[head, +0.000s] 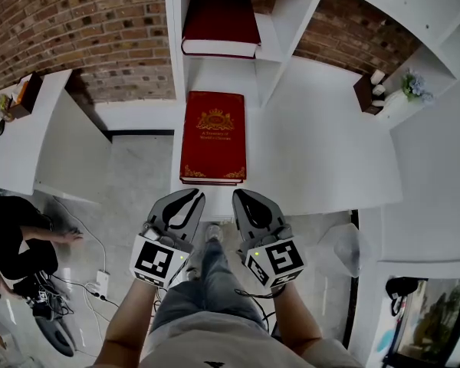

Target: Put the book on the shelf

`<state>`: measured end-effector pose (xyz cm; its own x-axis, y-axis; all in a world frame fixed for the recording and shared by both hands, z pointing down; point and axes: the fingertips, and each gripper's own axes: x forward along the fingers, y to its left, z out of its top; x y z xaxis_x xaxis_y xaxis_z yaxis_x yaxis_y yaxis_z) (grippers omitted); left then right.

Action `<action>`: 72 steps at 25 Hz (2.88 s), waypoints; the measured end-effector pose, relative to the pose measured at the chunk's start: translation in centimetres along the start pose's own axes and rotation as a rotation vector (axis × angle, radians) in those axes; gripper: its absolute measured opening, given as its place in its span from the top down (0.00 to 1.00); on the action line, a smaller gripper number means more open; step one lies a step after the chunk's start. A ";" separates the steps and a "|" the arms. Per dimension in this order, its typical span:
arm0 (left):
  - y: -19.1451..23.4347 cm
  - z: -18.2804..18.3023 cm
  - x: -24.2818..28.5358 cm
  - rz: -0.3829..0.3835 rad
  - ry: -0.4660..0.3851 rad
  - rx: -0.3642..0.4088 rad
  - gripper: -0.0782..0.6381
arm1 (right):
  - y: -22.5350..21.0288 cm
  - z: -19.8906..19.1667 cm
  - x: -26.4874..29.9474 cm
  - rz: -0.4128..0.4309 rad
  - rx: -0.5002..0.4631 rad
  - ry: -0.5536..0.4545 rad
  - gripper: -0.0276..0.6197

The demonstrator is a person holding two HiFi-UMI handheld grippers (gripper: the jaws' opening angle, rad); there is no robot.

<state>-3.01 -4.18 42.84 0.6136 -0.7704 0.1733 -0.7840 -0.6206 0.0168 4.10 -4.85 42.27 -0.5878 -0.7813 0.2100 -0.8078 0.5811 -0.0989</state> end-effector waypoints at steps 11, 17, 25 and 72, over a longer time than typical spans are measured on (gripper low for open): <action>2.2 -2.3 0.9 0.049 0.035 -0.028 0.83 | -1.7 -2.5 0.9 -0.021 0.018 0.059 0.94; 3.1 -3.8 1.5 0.058 0.071 -0.046 0.81 | -2.3 -3.8 1.5 -0.018 0.030 0.086 0.94; 4.4 -6.1 2.2 0.069 0.129 -0.053 0.76 | -3.3 -5.7 2.3 -0.024 0.031 0.131 0.90; 7.5 -11.5 4.6 0.038 0.214 -0.082 0.62 | -6.5 -11.0 6.1 0.058 0.031 0.242 0.71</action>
<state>-7.17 -10.73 55.12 0.5566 -0.7387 0.3802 -0.8163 -0.5713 0.0852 6.24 -10.92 54.86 -0.6080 -0.6675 0.4298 -0.7765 0.6127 -0.1469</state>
